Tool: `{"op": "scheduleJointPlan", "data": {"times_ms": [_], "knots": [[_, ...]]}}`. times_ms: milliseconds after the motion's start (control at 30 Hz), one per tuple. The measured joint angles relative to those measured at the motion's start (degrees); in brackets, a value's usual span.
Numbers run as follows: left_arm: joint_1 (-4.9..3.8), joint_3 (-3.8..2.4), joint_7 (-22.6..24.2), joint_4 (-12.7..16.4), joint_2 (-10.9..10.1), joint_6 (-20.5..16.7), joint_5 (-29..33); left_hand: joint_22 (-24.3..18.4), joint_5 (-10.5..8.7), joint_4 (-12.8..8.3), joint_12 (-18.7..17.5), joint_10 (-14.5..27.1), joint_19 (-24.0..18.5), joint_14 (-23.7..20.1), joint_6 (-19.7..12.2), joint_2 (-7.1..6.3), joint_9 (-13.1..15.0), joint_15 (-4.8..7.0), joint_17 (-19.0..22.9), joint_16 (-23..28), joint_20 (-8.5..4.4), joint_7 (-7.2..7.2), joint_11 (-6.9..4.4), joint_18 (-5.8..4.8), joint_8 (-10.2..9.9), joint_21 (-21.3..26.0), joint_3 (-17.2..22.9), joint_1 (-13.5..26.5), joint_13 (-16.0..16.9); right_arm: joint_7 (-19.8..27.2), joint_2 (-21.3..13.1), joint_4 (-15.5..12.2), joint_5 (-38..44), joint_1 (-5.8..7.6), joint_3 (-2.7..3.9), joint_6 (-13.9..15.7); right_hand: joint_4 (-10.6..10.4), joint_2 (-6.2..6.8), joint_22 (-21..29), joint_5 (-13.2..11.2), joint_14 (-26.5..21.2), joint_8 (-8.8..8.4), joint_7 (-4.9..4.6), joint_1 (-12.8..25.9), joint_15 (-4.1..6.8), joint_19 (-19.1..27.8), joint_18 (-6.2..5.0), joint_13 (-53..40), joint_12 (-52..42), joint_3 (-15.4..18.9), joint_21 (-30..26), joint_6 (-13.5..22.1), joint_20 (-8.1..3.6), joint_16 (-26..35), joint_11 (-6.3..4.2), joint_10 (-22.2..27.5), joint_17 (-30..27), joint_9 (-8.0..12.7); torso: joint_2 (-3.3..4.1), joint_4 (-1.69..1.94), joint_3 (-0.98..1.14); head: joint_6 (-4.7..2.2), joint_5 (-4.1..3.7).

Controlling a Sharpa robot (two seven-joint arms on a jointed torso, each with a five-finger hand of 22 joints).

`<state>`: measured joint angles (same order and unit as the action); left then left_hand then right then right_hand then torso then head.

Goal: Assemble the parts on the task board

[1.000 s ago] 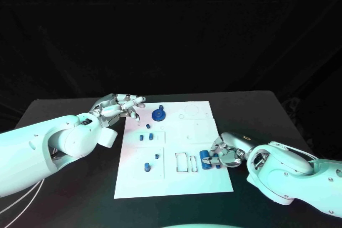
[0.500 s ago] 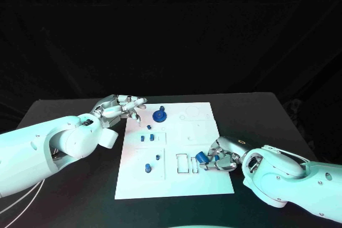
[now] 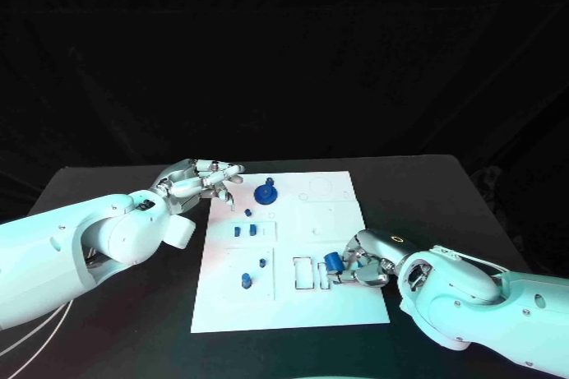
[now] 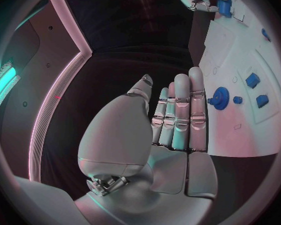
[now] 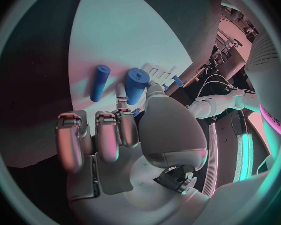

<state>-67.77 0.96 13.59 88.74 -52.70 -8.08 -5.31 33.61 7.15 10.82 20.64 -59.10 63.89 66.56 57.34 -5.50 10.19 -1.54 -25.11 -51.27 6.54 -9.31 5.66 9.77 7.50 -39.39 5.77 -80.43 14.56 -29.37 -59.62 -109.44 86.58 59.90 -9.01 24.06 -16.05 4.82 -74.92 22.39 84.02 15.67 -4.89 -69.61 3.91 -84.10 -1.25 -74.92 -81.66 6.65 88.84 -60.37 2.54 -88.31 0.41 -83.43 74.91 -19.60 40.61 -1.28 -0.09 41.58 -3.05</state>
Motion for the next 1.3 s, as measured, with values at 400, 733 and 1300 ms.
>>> {"op": "scheduleJointPlan", "data": {"times_ms": [400, 733, 1300], "knots": [[0.0, 0.0, -0.2, 0.1, 0.0, 0.2, -0.1, -0.1, 0.0, 0.1, 0.0, 0.1, 0.0, -0.2, 0.0, 0.22, 0.0, -0.21, 0.1, 0.0, 0.0, 0.0, 0.15, 0.0, 0.0, 0.3, -0.1, -0.2, 0.0, -0.8, -1.9, -1.8, -2.6, 0.25, -0.35, 2.2, 0.8, -1.03, 0.0, 8.4, 0.0, 0.41, 0.58, -4.9, 0.0, 0.0, 0.0, 0.0, 0.0, 0.0, 0.2, -0.2, 0.0, 0.0, -0.31, -0.3, 0.0, -0.6, -0.03, -0.01, 0.01, -0.52, 0.12], [0.01, 0.01, -0.2, 0.1, 0.0, 0.3, -0.1, -0.1, 0.0, 0.0, 0.0, 0.1, 0.0, -0.2, -0.2, 0.22, -0.1, -0.21, 0.1, 0.0, 0.0, -0.21, 0.15, 0.0, 0.0, 0.3, -0.3, -0.2, 0.0, -0.7, -2.6, -3.9, -11.3, 2.59, -0.25, 5.5, 0.9, -1.59, 0.0, 9.7, 0.0, 0.52, 0.6, -5.0, 0.0, 0.0, 0.0, 0.0, 0.0, 0.0, 0.5, -0.2, 0.0, 0.0, -0.31, -0.3, 0.0, -0.7, -0.03, 0.02, -0.1, -0.48, -0.04], [0.01, 0.01, -0.2, 0.2, 0.2, 0.3, -0.1, -0.1, 0.0, 0.0, 0.0, 0.1, 0.0, -0.2, -0.2, 0.22, -0.1, -0.21, 0.1, 0.0, 0.0, -0.21, 0.15, 0.0, 0.0, 0.3, -0.3, -0.2, 0.0, 0.2, 1.8, -3.6, -17.3, 2.78, -0.25, 6.5, 0.3, -2.7, 0.0, 9.8, 0.0, 0.53, 0.59, -4.2, 0.0, 0.0, 0.0, 0.0, 0.0, 0.4, 0.5, -0.2, 0.0, 0.0, -0.3, -0.3, 0.0, -0.7, 0.03, 0.06, -0.05, 0.16, 0.13]]}}
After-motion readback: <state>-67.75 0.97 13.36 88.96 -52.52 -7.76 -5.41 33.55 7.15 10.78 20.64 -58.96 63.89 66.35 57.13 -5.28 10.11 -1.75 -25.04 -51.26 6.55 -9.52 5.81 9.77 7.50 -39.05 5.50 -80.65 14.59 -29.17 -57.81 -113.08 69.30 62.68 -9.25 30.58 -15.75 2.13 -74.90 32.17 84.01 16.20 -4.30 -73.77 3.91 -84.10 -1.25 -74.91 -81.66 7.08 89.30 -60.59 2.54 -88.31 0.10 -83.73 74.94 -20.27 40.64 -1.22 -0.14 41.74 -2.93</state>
